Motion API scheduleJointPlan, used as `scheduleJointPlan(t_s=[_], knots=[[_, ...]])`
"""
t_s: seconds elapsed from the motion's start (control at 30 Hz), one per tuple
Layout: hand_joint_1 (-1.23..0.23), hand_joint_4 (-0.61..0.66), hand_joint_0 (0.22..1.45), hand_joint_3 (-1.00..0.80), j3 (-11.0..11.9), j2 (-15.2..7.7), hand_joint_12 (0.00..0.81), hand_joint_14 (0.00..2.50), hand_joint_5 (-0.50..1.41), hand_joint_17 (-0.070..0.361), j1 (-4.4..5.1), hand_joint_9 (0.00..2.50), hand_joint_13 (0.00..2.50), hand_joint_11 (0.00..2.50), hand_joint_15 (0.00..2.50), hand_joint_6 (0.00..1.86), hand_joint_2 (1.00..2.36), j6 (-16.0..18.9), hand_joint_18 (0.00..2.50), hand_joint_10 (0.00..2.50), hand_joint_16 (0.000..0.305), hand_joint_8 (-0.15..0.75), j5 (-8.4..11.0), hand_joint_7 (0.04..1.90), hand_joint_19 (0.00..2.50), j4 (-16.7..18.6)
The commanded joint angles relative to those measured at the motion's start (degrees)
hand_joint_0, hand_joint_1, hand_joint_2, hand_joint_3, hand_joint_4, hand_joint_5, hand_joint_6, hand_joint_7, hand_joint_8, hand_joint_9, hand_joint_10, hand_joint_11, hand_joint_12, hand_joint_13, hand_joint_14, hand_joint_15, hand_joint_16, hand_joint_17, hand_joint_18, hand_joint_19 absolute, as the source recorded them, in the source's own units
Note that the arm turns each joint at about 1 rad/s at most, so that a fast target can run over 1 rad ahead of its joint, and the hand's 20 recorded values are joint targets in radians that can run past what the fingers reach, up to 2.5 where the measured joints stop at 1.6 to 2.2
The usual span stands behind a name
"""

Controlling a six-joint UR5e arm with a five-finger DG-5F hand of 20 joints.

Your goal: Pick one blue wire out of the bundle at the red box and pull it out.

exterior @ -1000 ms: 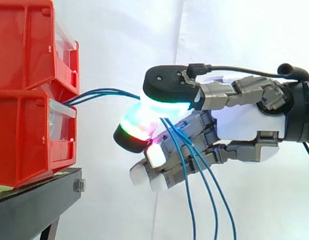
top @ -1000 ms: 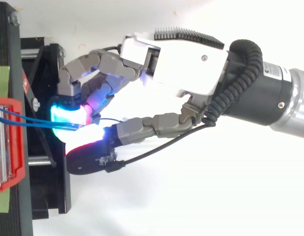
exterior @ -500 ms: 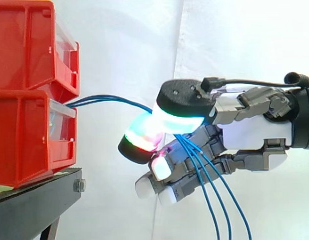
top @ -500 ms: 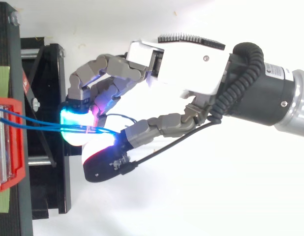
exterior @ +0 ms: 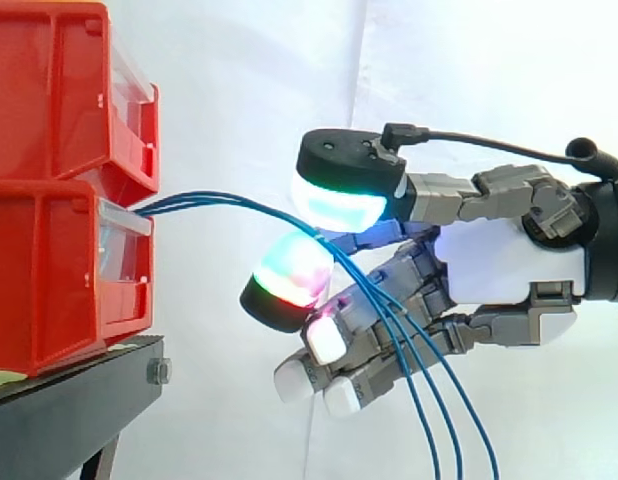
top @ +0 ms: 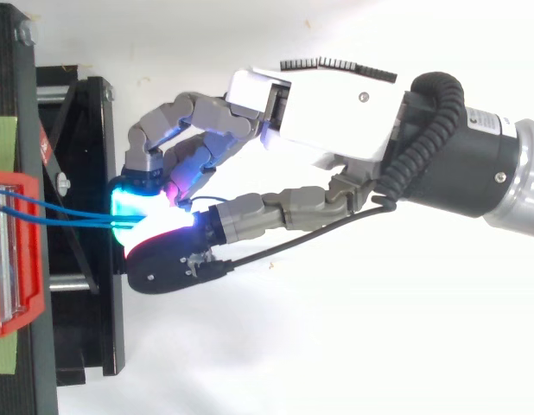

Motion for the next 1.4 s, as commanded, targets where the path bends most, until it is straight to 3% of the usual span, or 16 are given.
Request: scheduleJointPlan(t_s=[0.0,0.17,0.37,0.57,0.67,0.83,1.17,1.37], knots=[[-0.64,0.17,0.59,-0.22,0.35,0.03,0.440,0.01,-0.17,0.125,-0.10,0.93,0.72,0.59,0.40,0.97,1.02,0.01,0.64,0.01,0.056,0.361,0.00,1.01,0.43,-0.05],[-0.73,0.11,0.63,-0.16,1.58,0.03,0.438,0.02,-0.17,0.124,-0.10,0.95,0.75,0.59,0.40,0.97,1.02,-0.08,0.68,0.02,0.055,0.365,-0.53,1.05,0.43,-1.37],[-0.81,0.03,0.69,-0.18,3.52,0.03,0.438,0.01,-0.17,0.122,-0.10,0.95,0.76,0.62,0.40,0.97,1.02,0.18,0.71,0.01,0.054,0.359,-1.32,1.13,0.40,-6.29],[-0.85,0.01,0.79,-0.43,4.22,0.03,0.428,0.01,-0.21,0.121,-0.01,0.89,0.75,0.60,0.39,0.99,1.01,1.77,0.70,0.01,0.054,0.323,-1.49,1.06,0.37,-8.40],[-0.85,-0.01,0.80,-0.48,4.22,0.03,0.424,0.01,-0.21,0.121,-0.10,0.89,0.75,0.59,0.38,0.99,1.00,2.38,0.70,0.01,0.054,0.317,-1.49,1.08,0.37,-8.66],[-0.79,-0.09,0.82,-0.42,4.57,0.03,0.413,0.01,-0.22,0.116,-0.10,0.94,0.77,0.61,0.39,0.99,1.01,2.91,0.69,0.01,0.052,0.304,-1.49,1.27,0.45,-9.01],[-0.72,-0.18,0.84,-0.50,5.63,0.38,0.405,0.01,-0.24,0.114,-0.10,0.97,0.77,0.60,0.40,0.98,1.00,3.00,0.68,0.01,0.051,0.293,-1.58,1.35,0.47,-11.47],[-0.76,-0.24,0.79,-0.50,5.63,0.55,0.393,0.01,-0.24,0.112,-0.10,0.96,0.77,0.57,0.38,0.95,1.00,3.70,0.72,0.01,0.050,0.269,-1.49,1.41,0.40,-12.26]])
